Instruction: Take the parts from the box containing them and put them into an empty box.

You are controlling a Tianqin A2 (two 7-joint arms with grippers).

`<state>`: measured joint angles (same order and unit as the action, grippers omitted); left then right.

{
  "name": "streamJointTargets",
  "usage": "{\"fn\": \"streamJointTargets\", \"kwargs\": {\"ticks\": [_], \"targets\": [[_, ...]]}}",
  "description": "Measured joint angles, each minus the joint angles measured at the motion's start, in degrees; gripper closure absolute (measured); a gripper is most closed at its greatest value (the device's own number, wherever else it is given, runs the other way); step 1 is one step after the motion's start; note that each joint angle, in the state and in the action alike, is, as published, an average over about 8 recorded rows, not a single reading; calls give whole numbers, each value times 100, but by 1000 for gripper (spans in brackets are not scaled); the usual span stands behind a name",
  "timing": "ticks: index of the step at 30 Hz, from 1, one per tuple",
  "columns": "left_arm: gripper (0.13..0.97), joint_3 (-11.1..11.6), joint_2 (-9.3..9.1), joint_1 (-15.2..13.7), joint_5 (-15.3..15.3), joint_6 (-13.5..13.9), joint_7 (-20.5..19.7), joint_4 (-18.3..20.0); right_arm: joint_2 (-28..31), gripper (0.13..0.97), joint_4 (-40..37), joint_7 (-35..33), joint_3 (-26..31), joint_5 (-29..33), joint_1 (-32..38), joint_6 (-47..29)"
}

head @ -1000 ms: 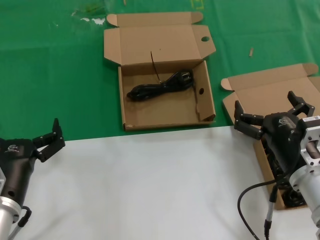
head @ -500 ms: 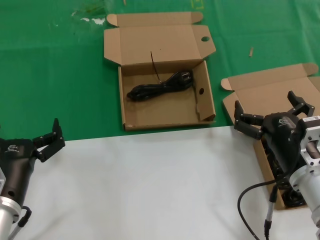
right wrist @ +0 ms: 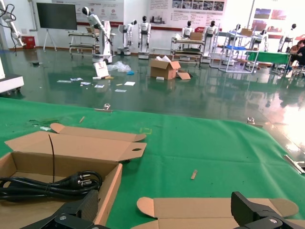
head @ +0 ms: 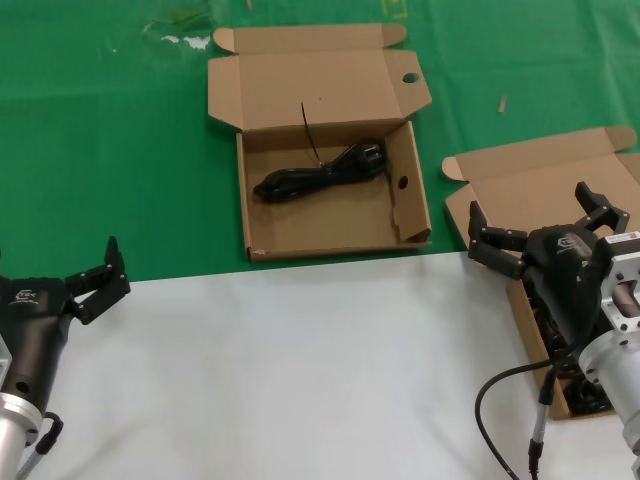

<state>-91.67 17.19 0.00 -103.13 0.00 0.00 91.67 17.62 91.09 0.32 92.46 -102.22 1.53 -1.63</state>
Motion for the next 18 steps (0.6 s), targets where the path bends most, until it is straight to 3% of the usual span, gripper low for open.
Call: {"fn": "streamJointTargets", "kwargs": {"ticks": [18], "targets": [[132,0,0,0,0,0,0,0,0,129,0,0,0,0,0,0]]}}
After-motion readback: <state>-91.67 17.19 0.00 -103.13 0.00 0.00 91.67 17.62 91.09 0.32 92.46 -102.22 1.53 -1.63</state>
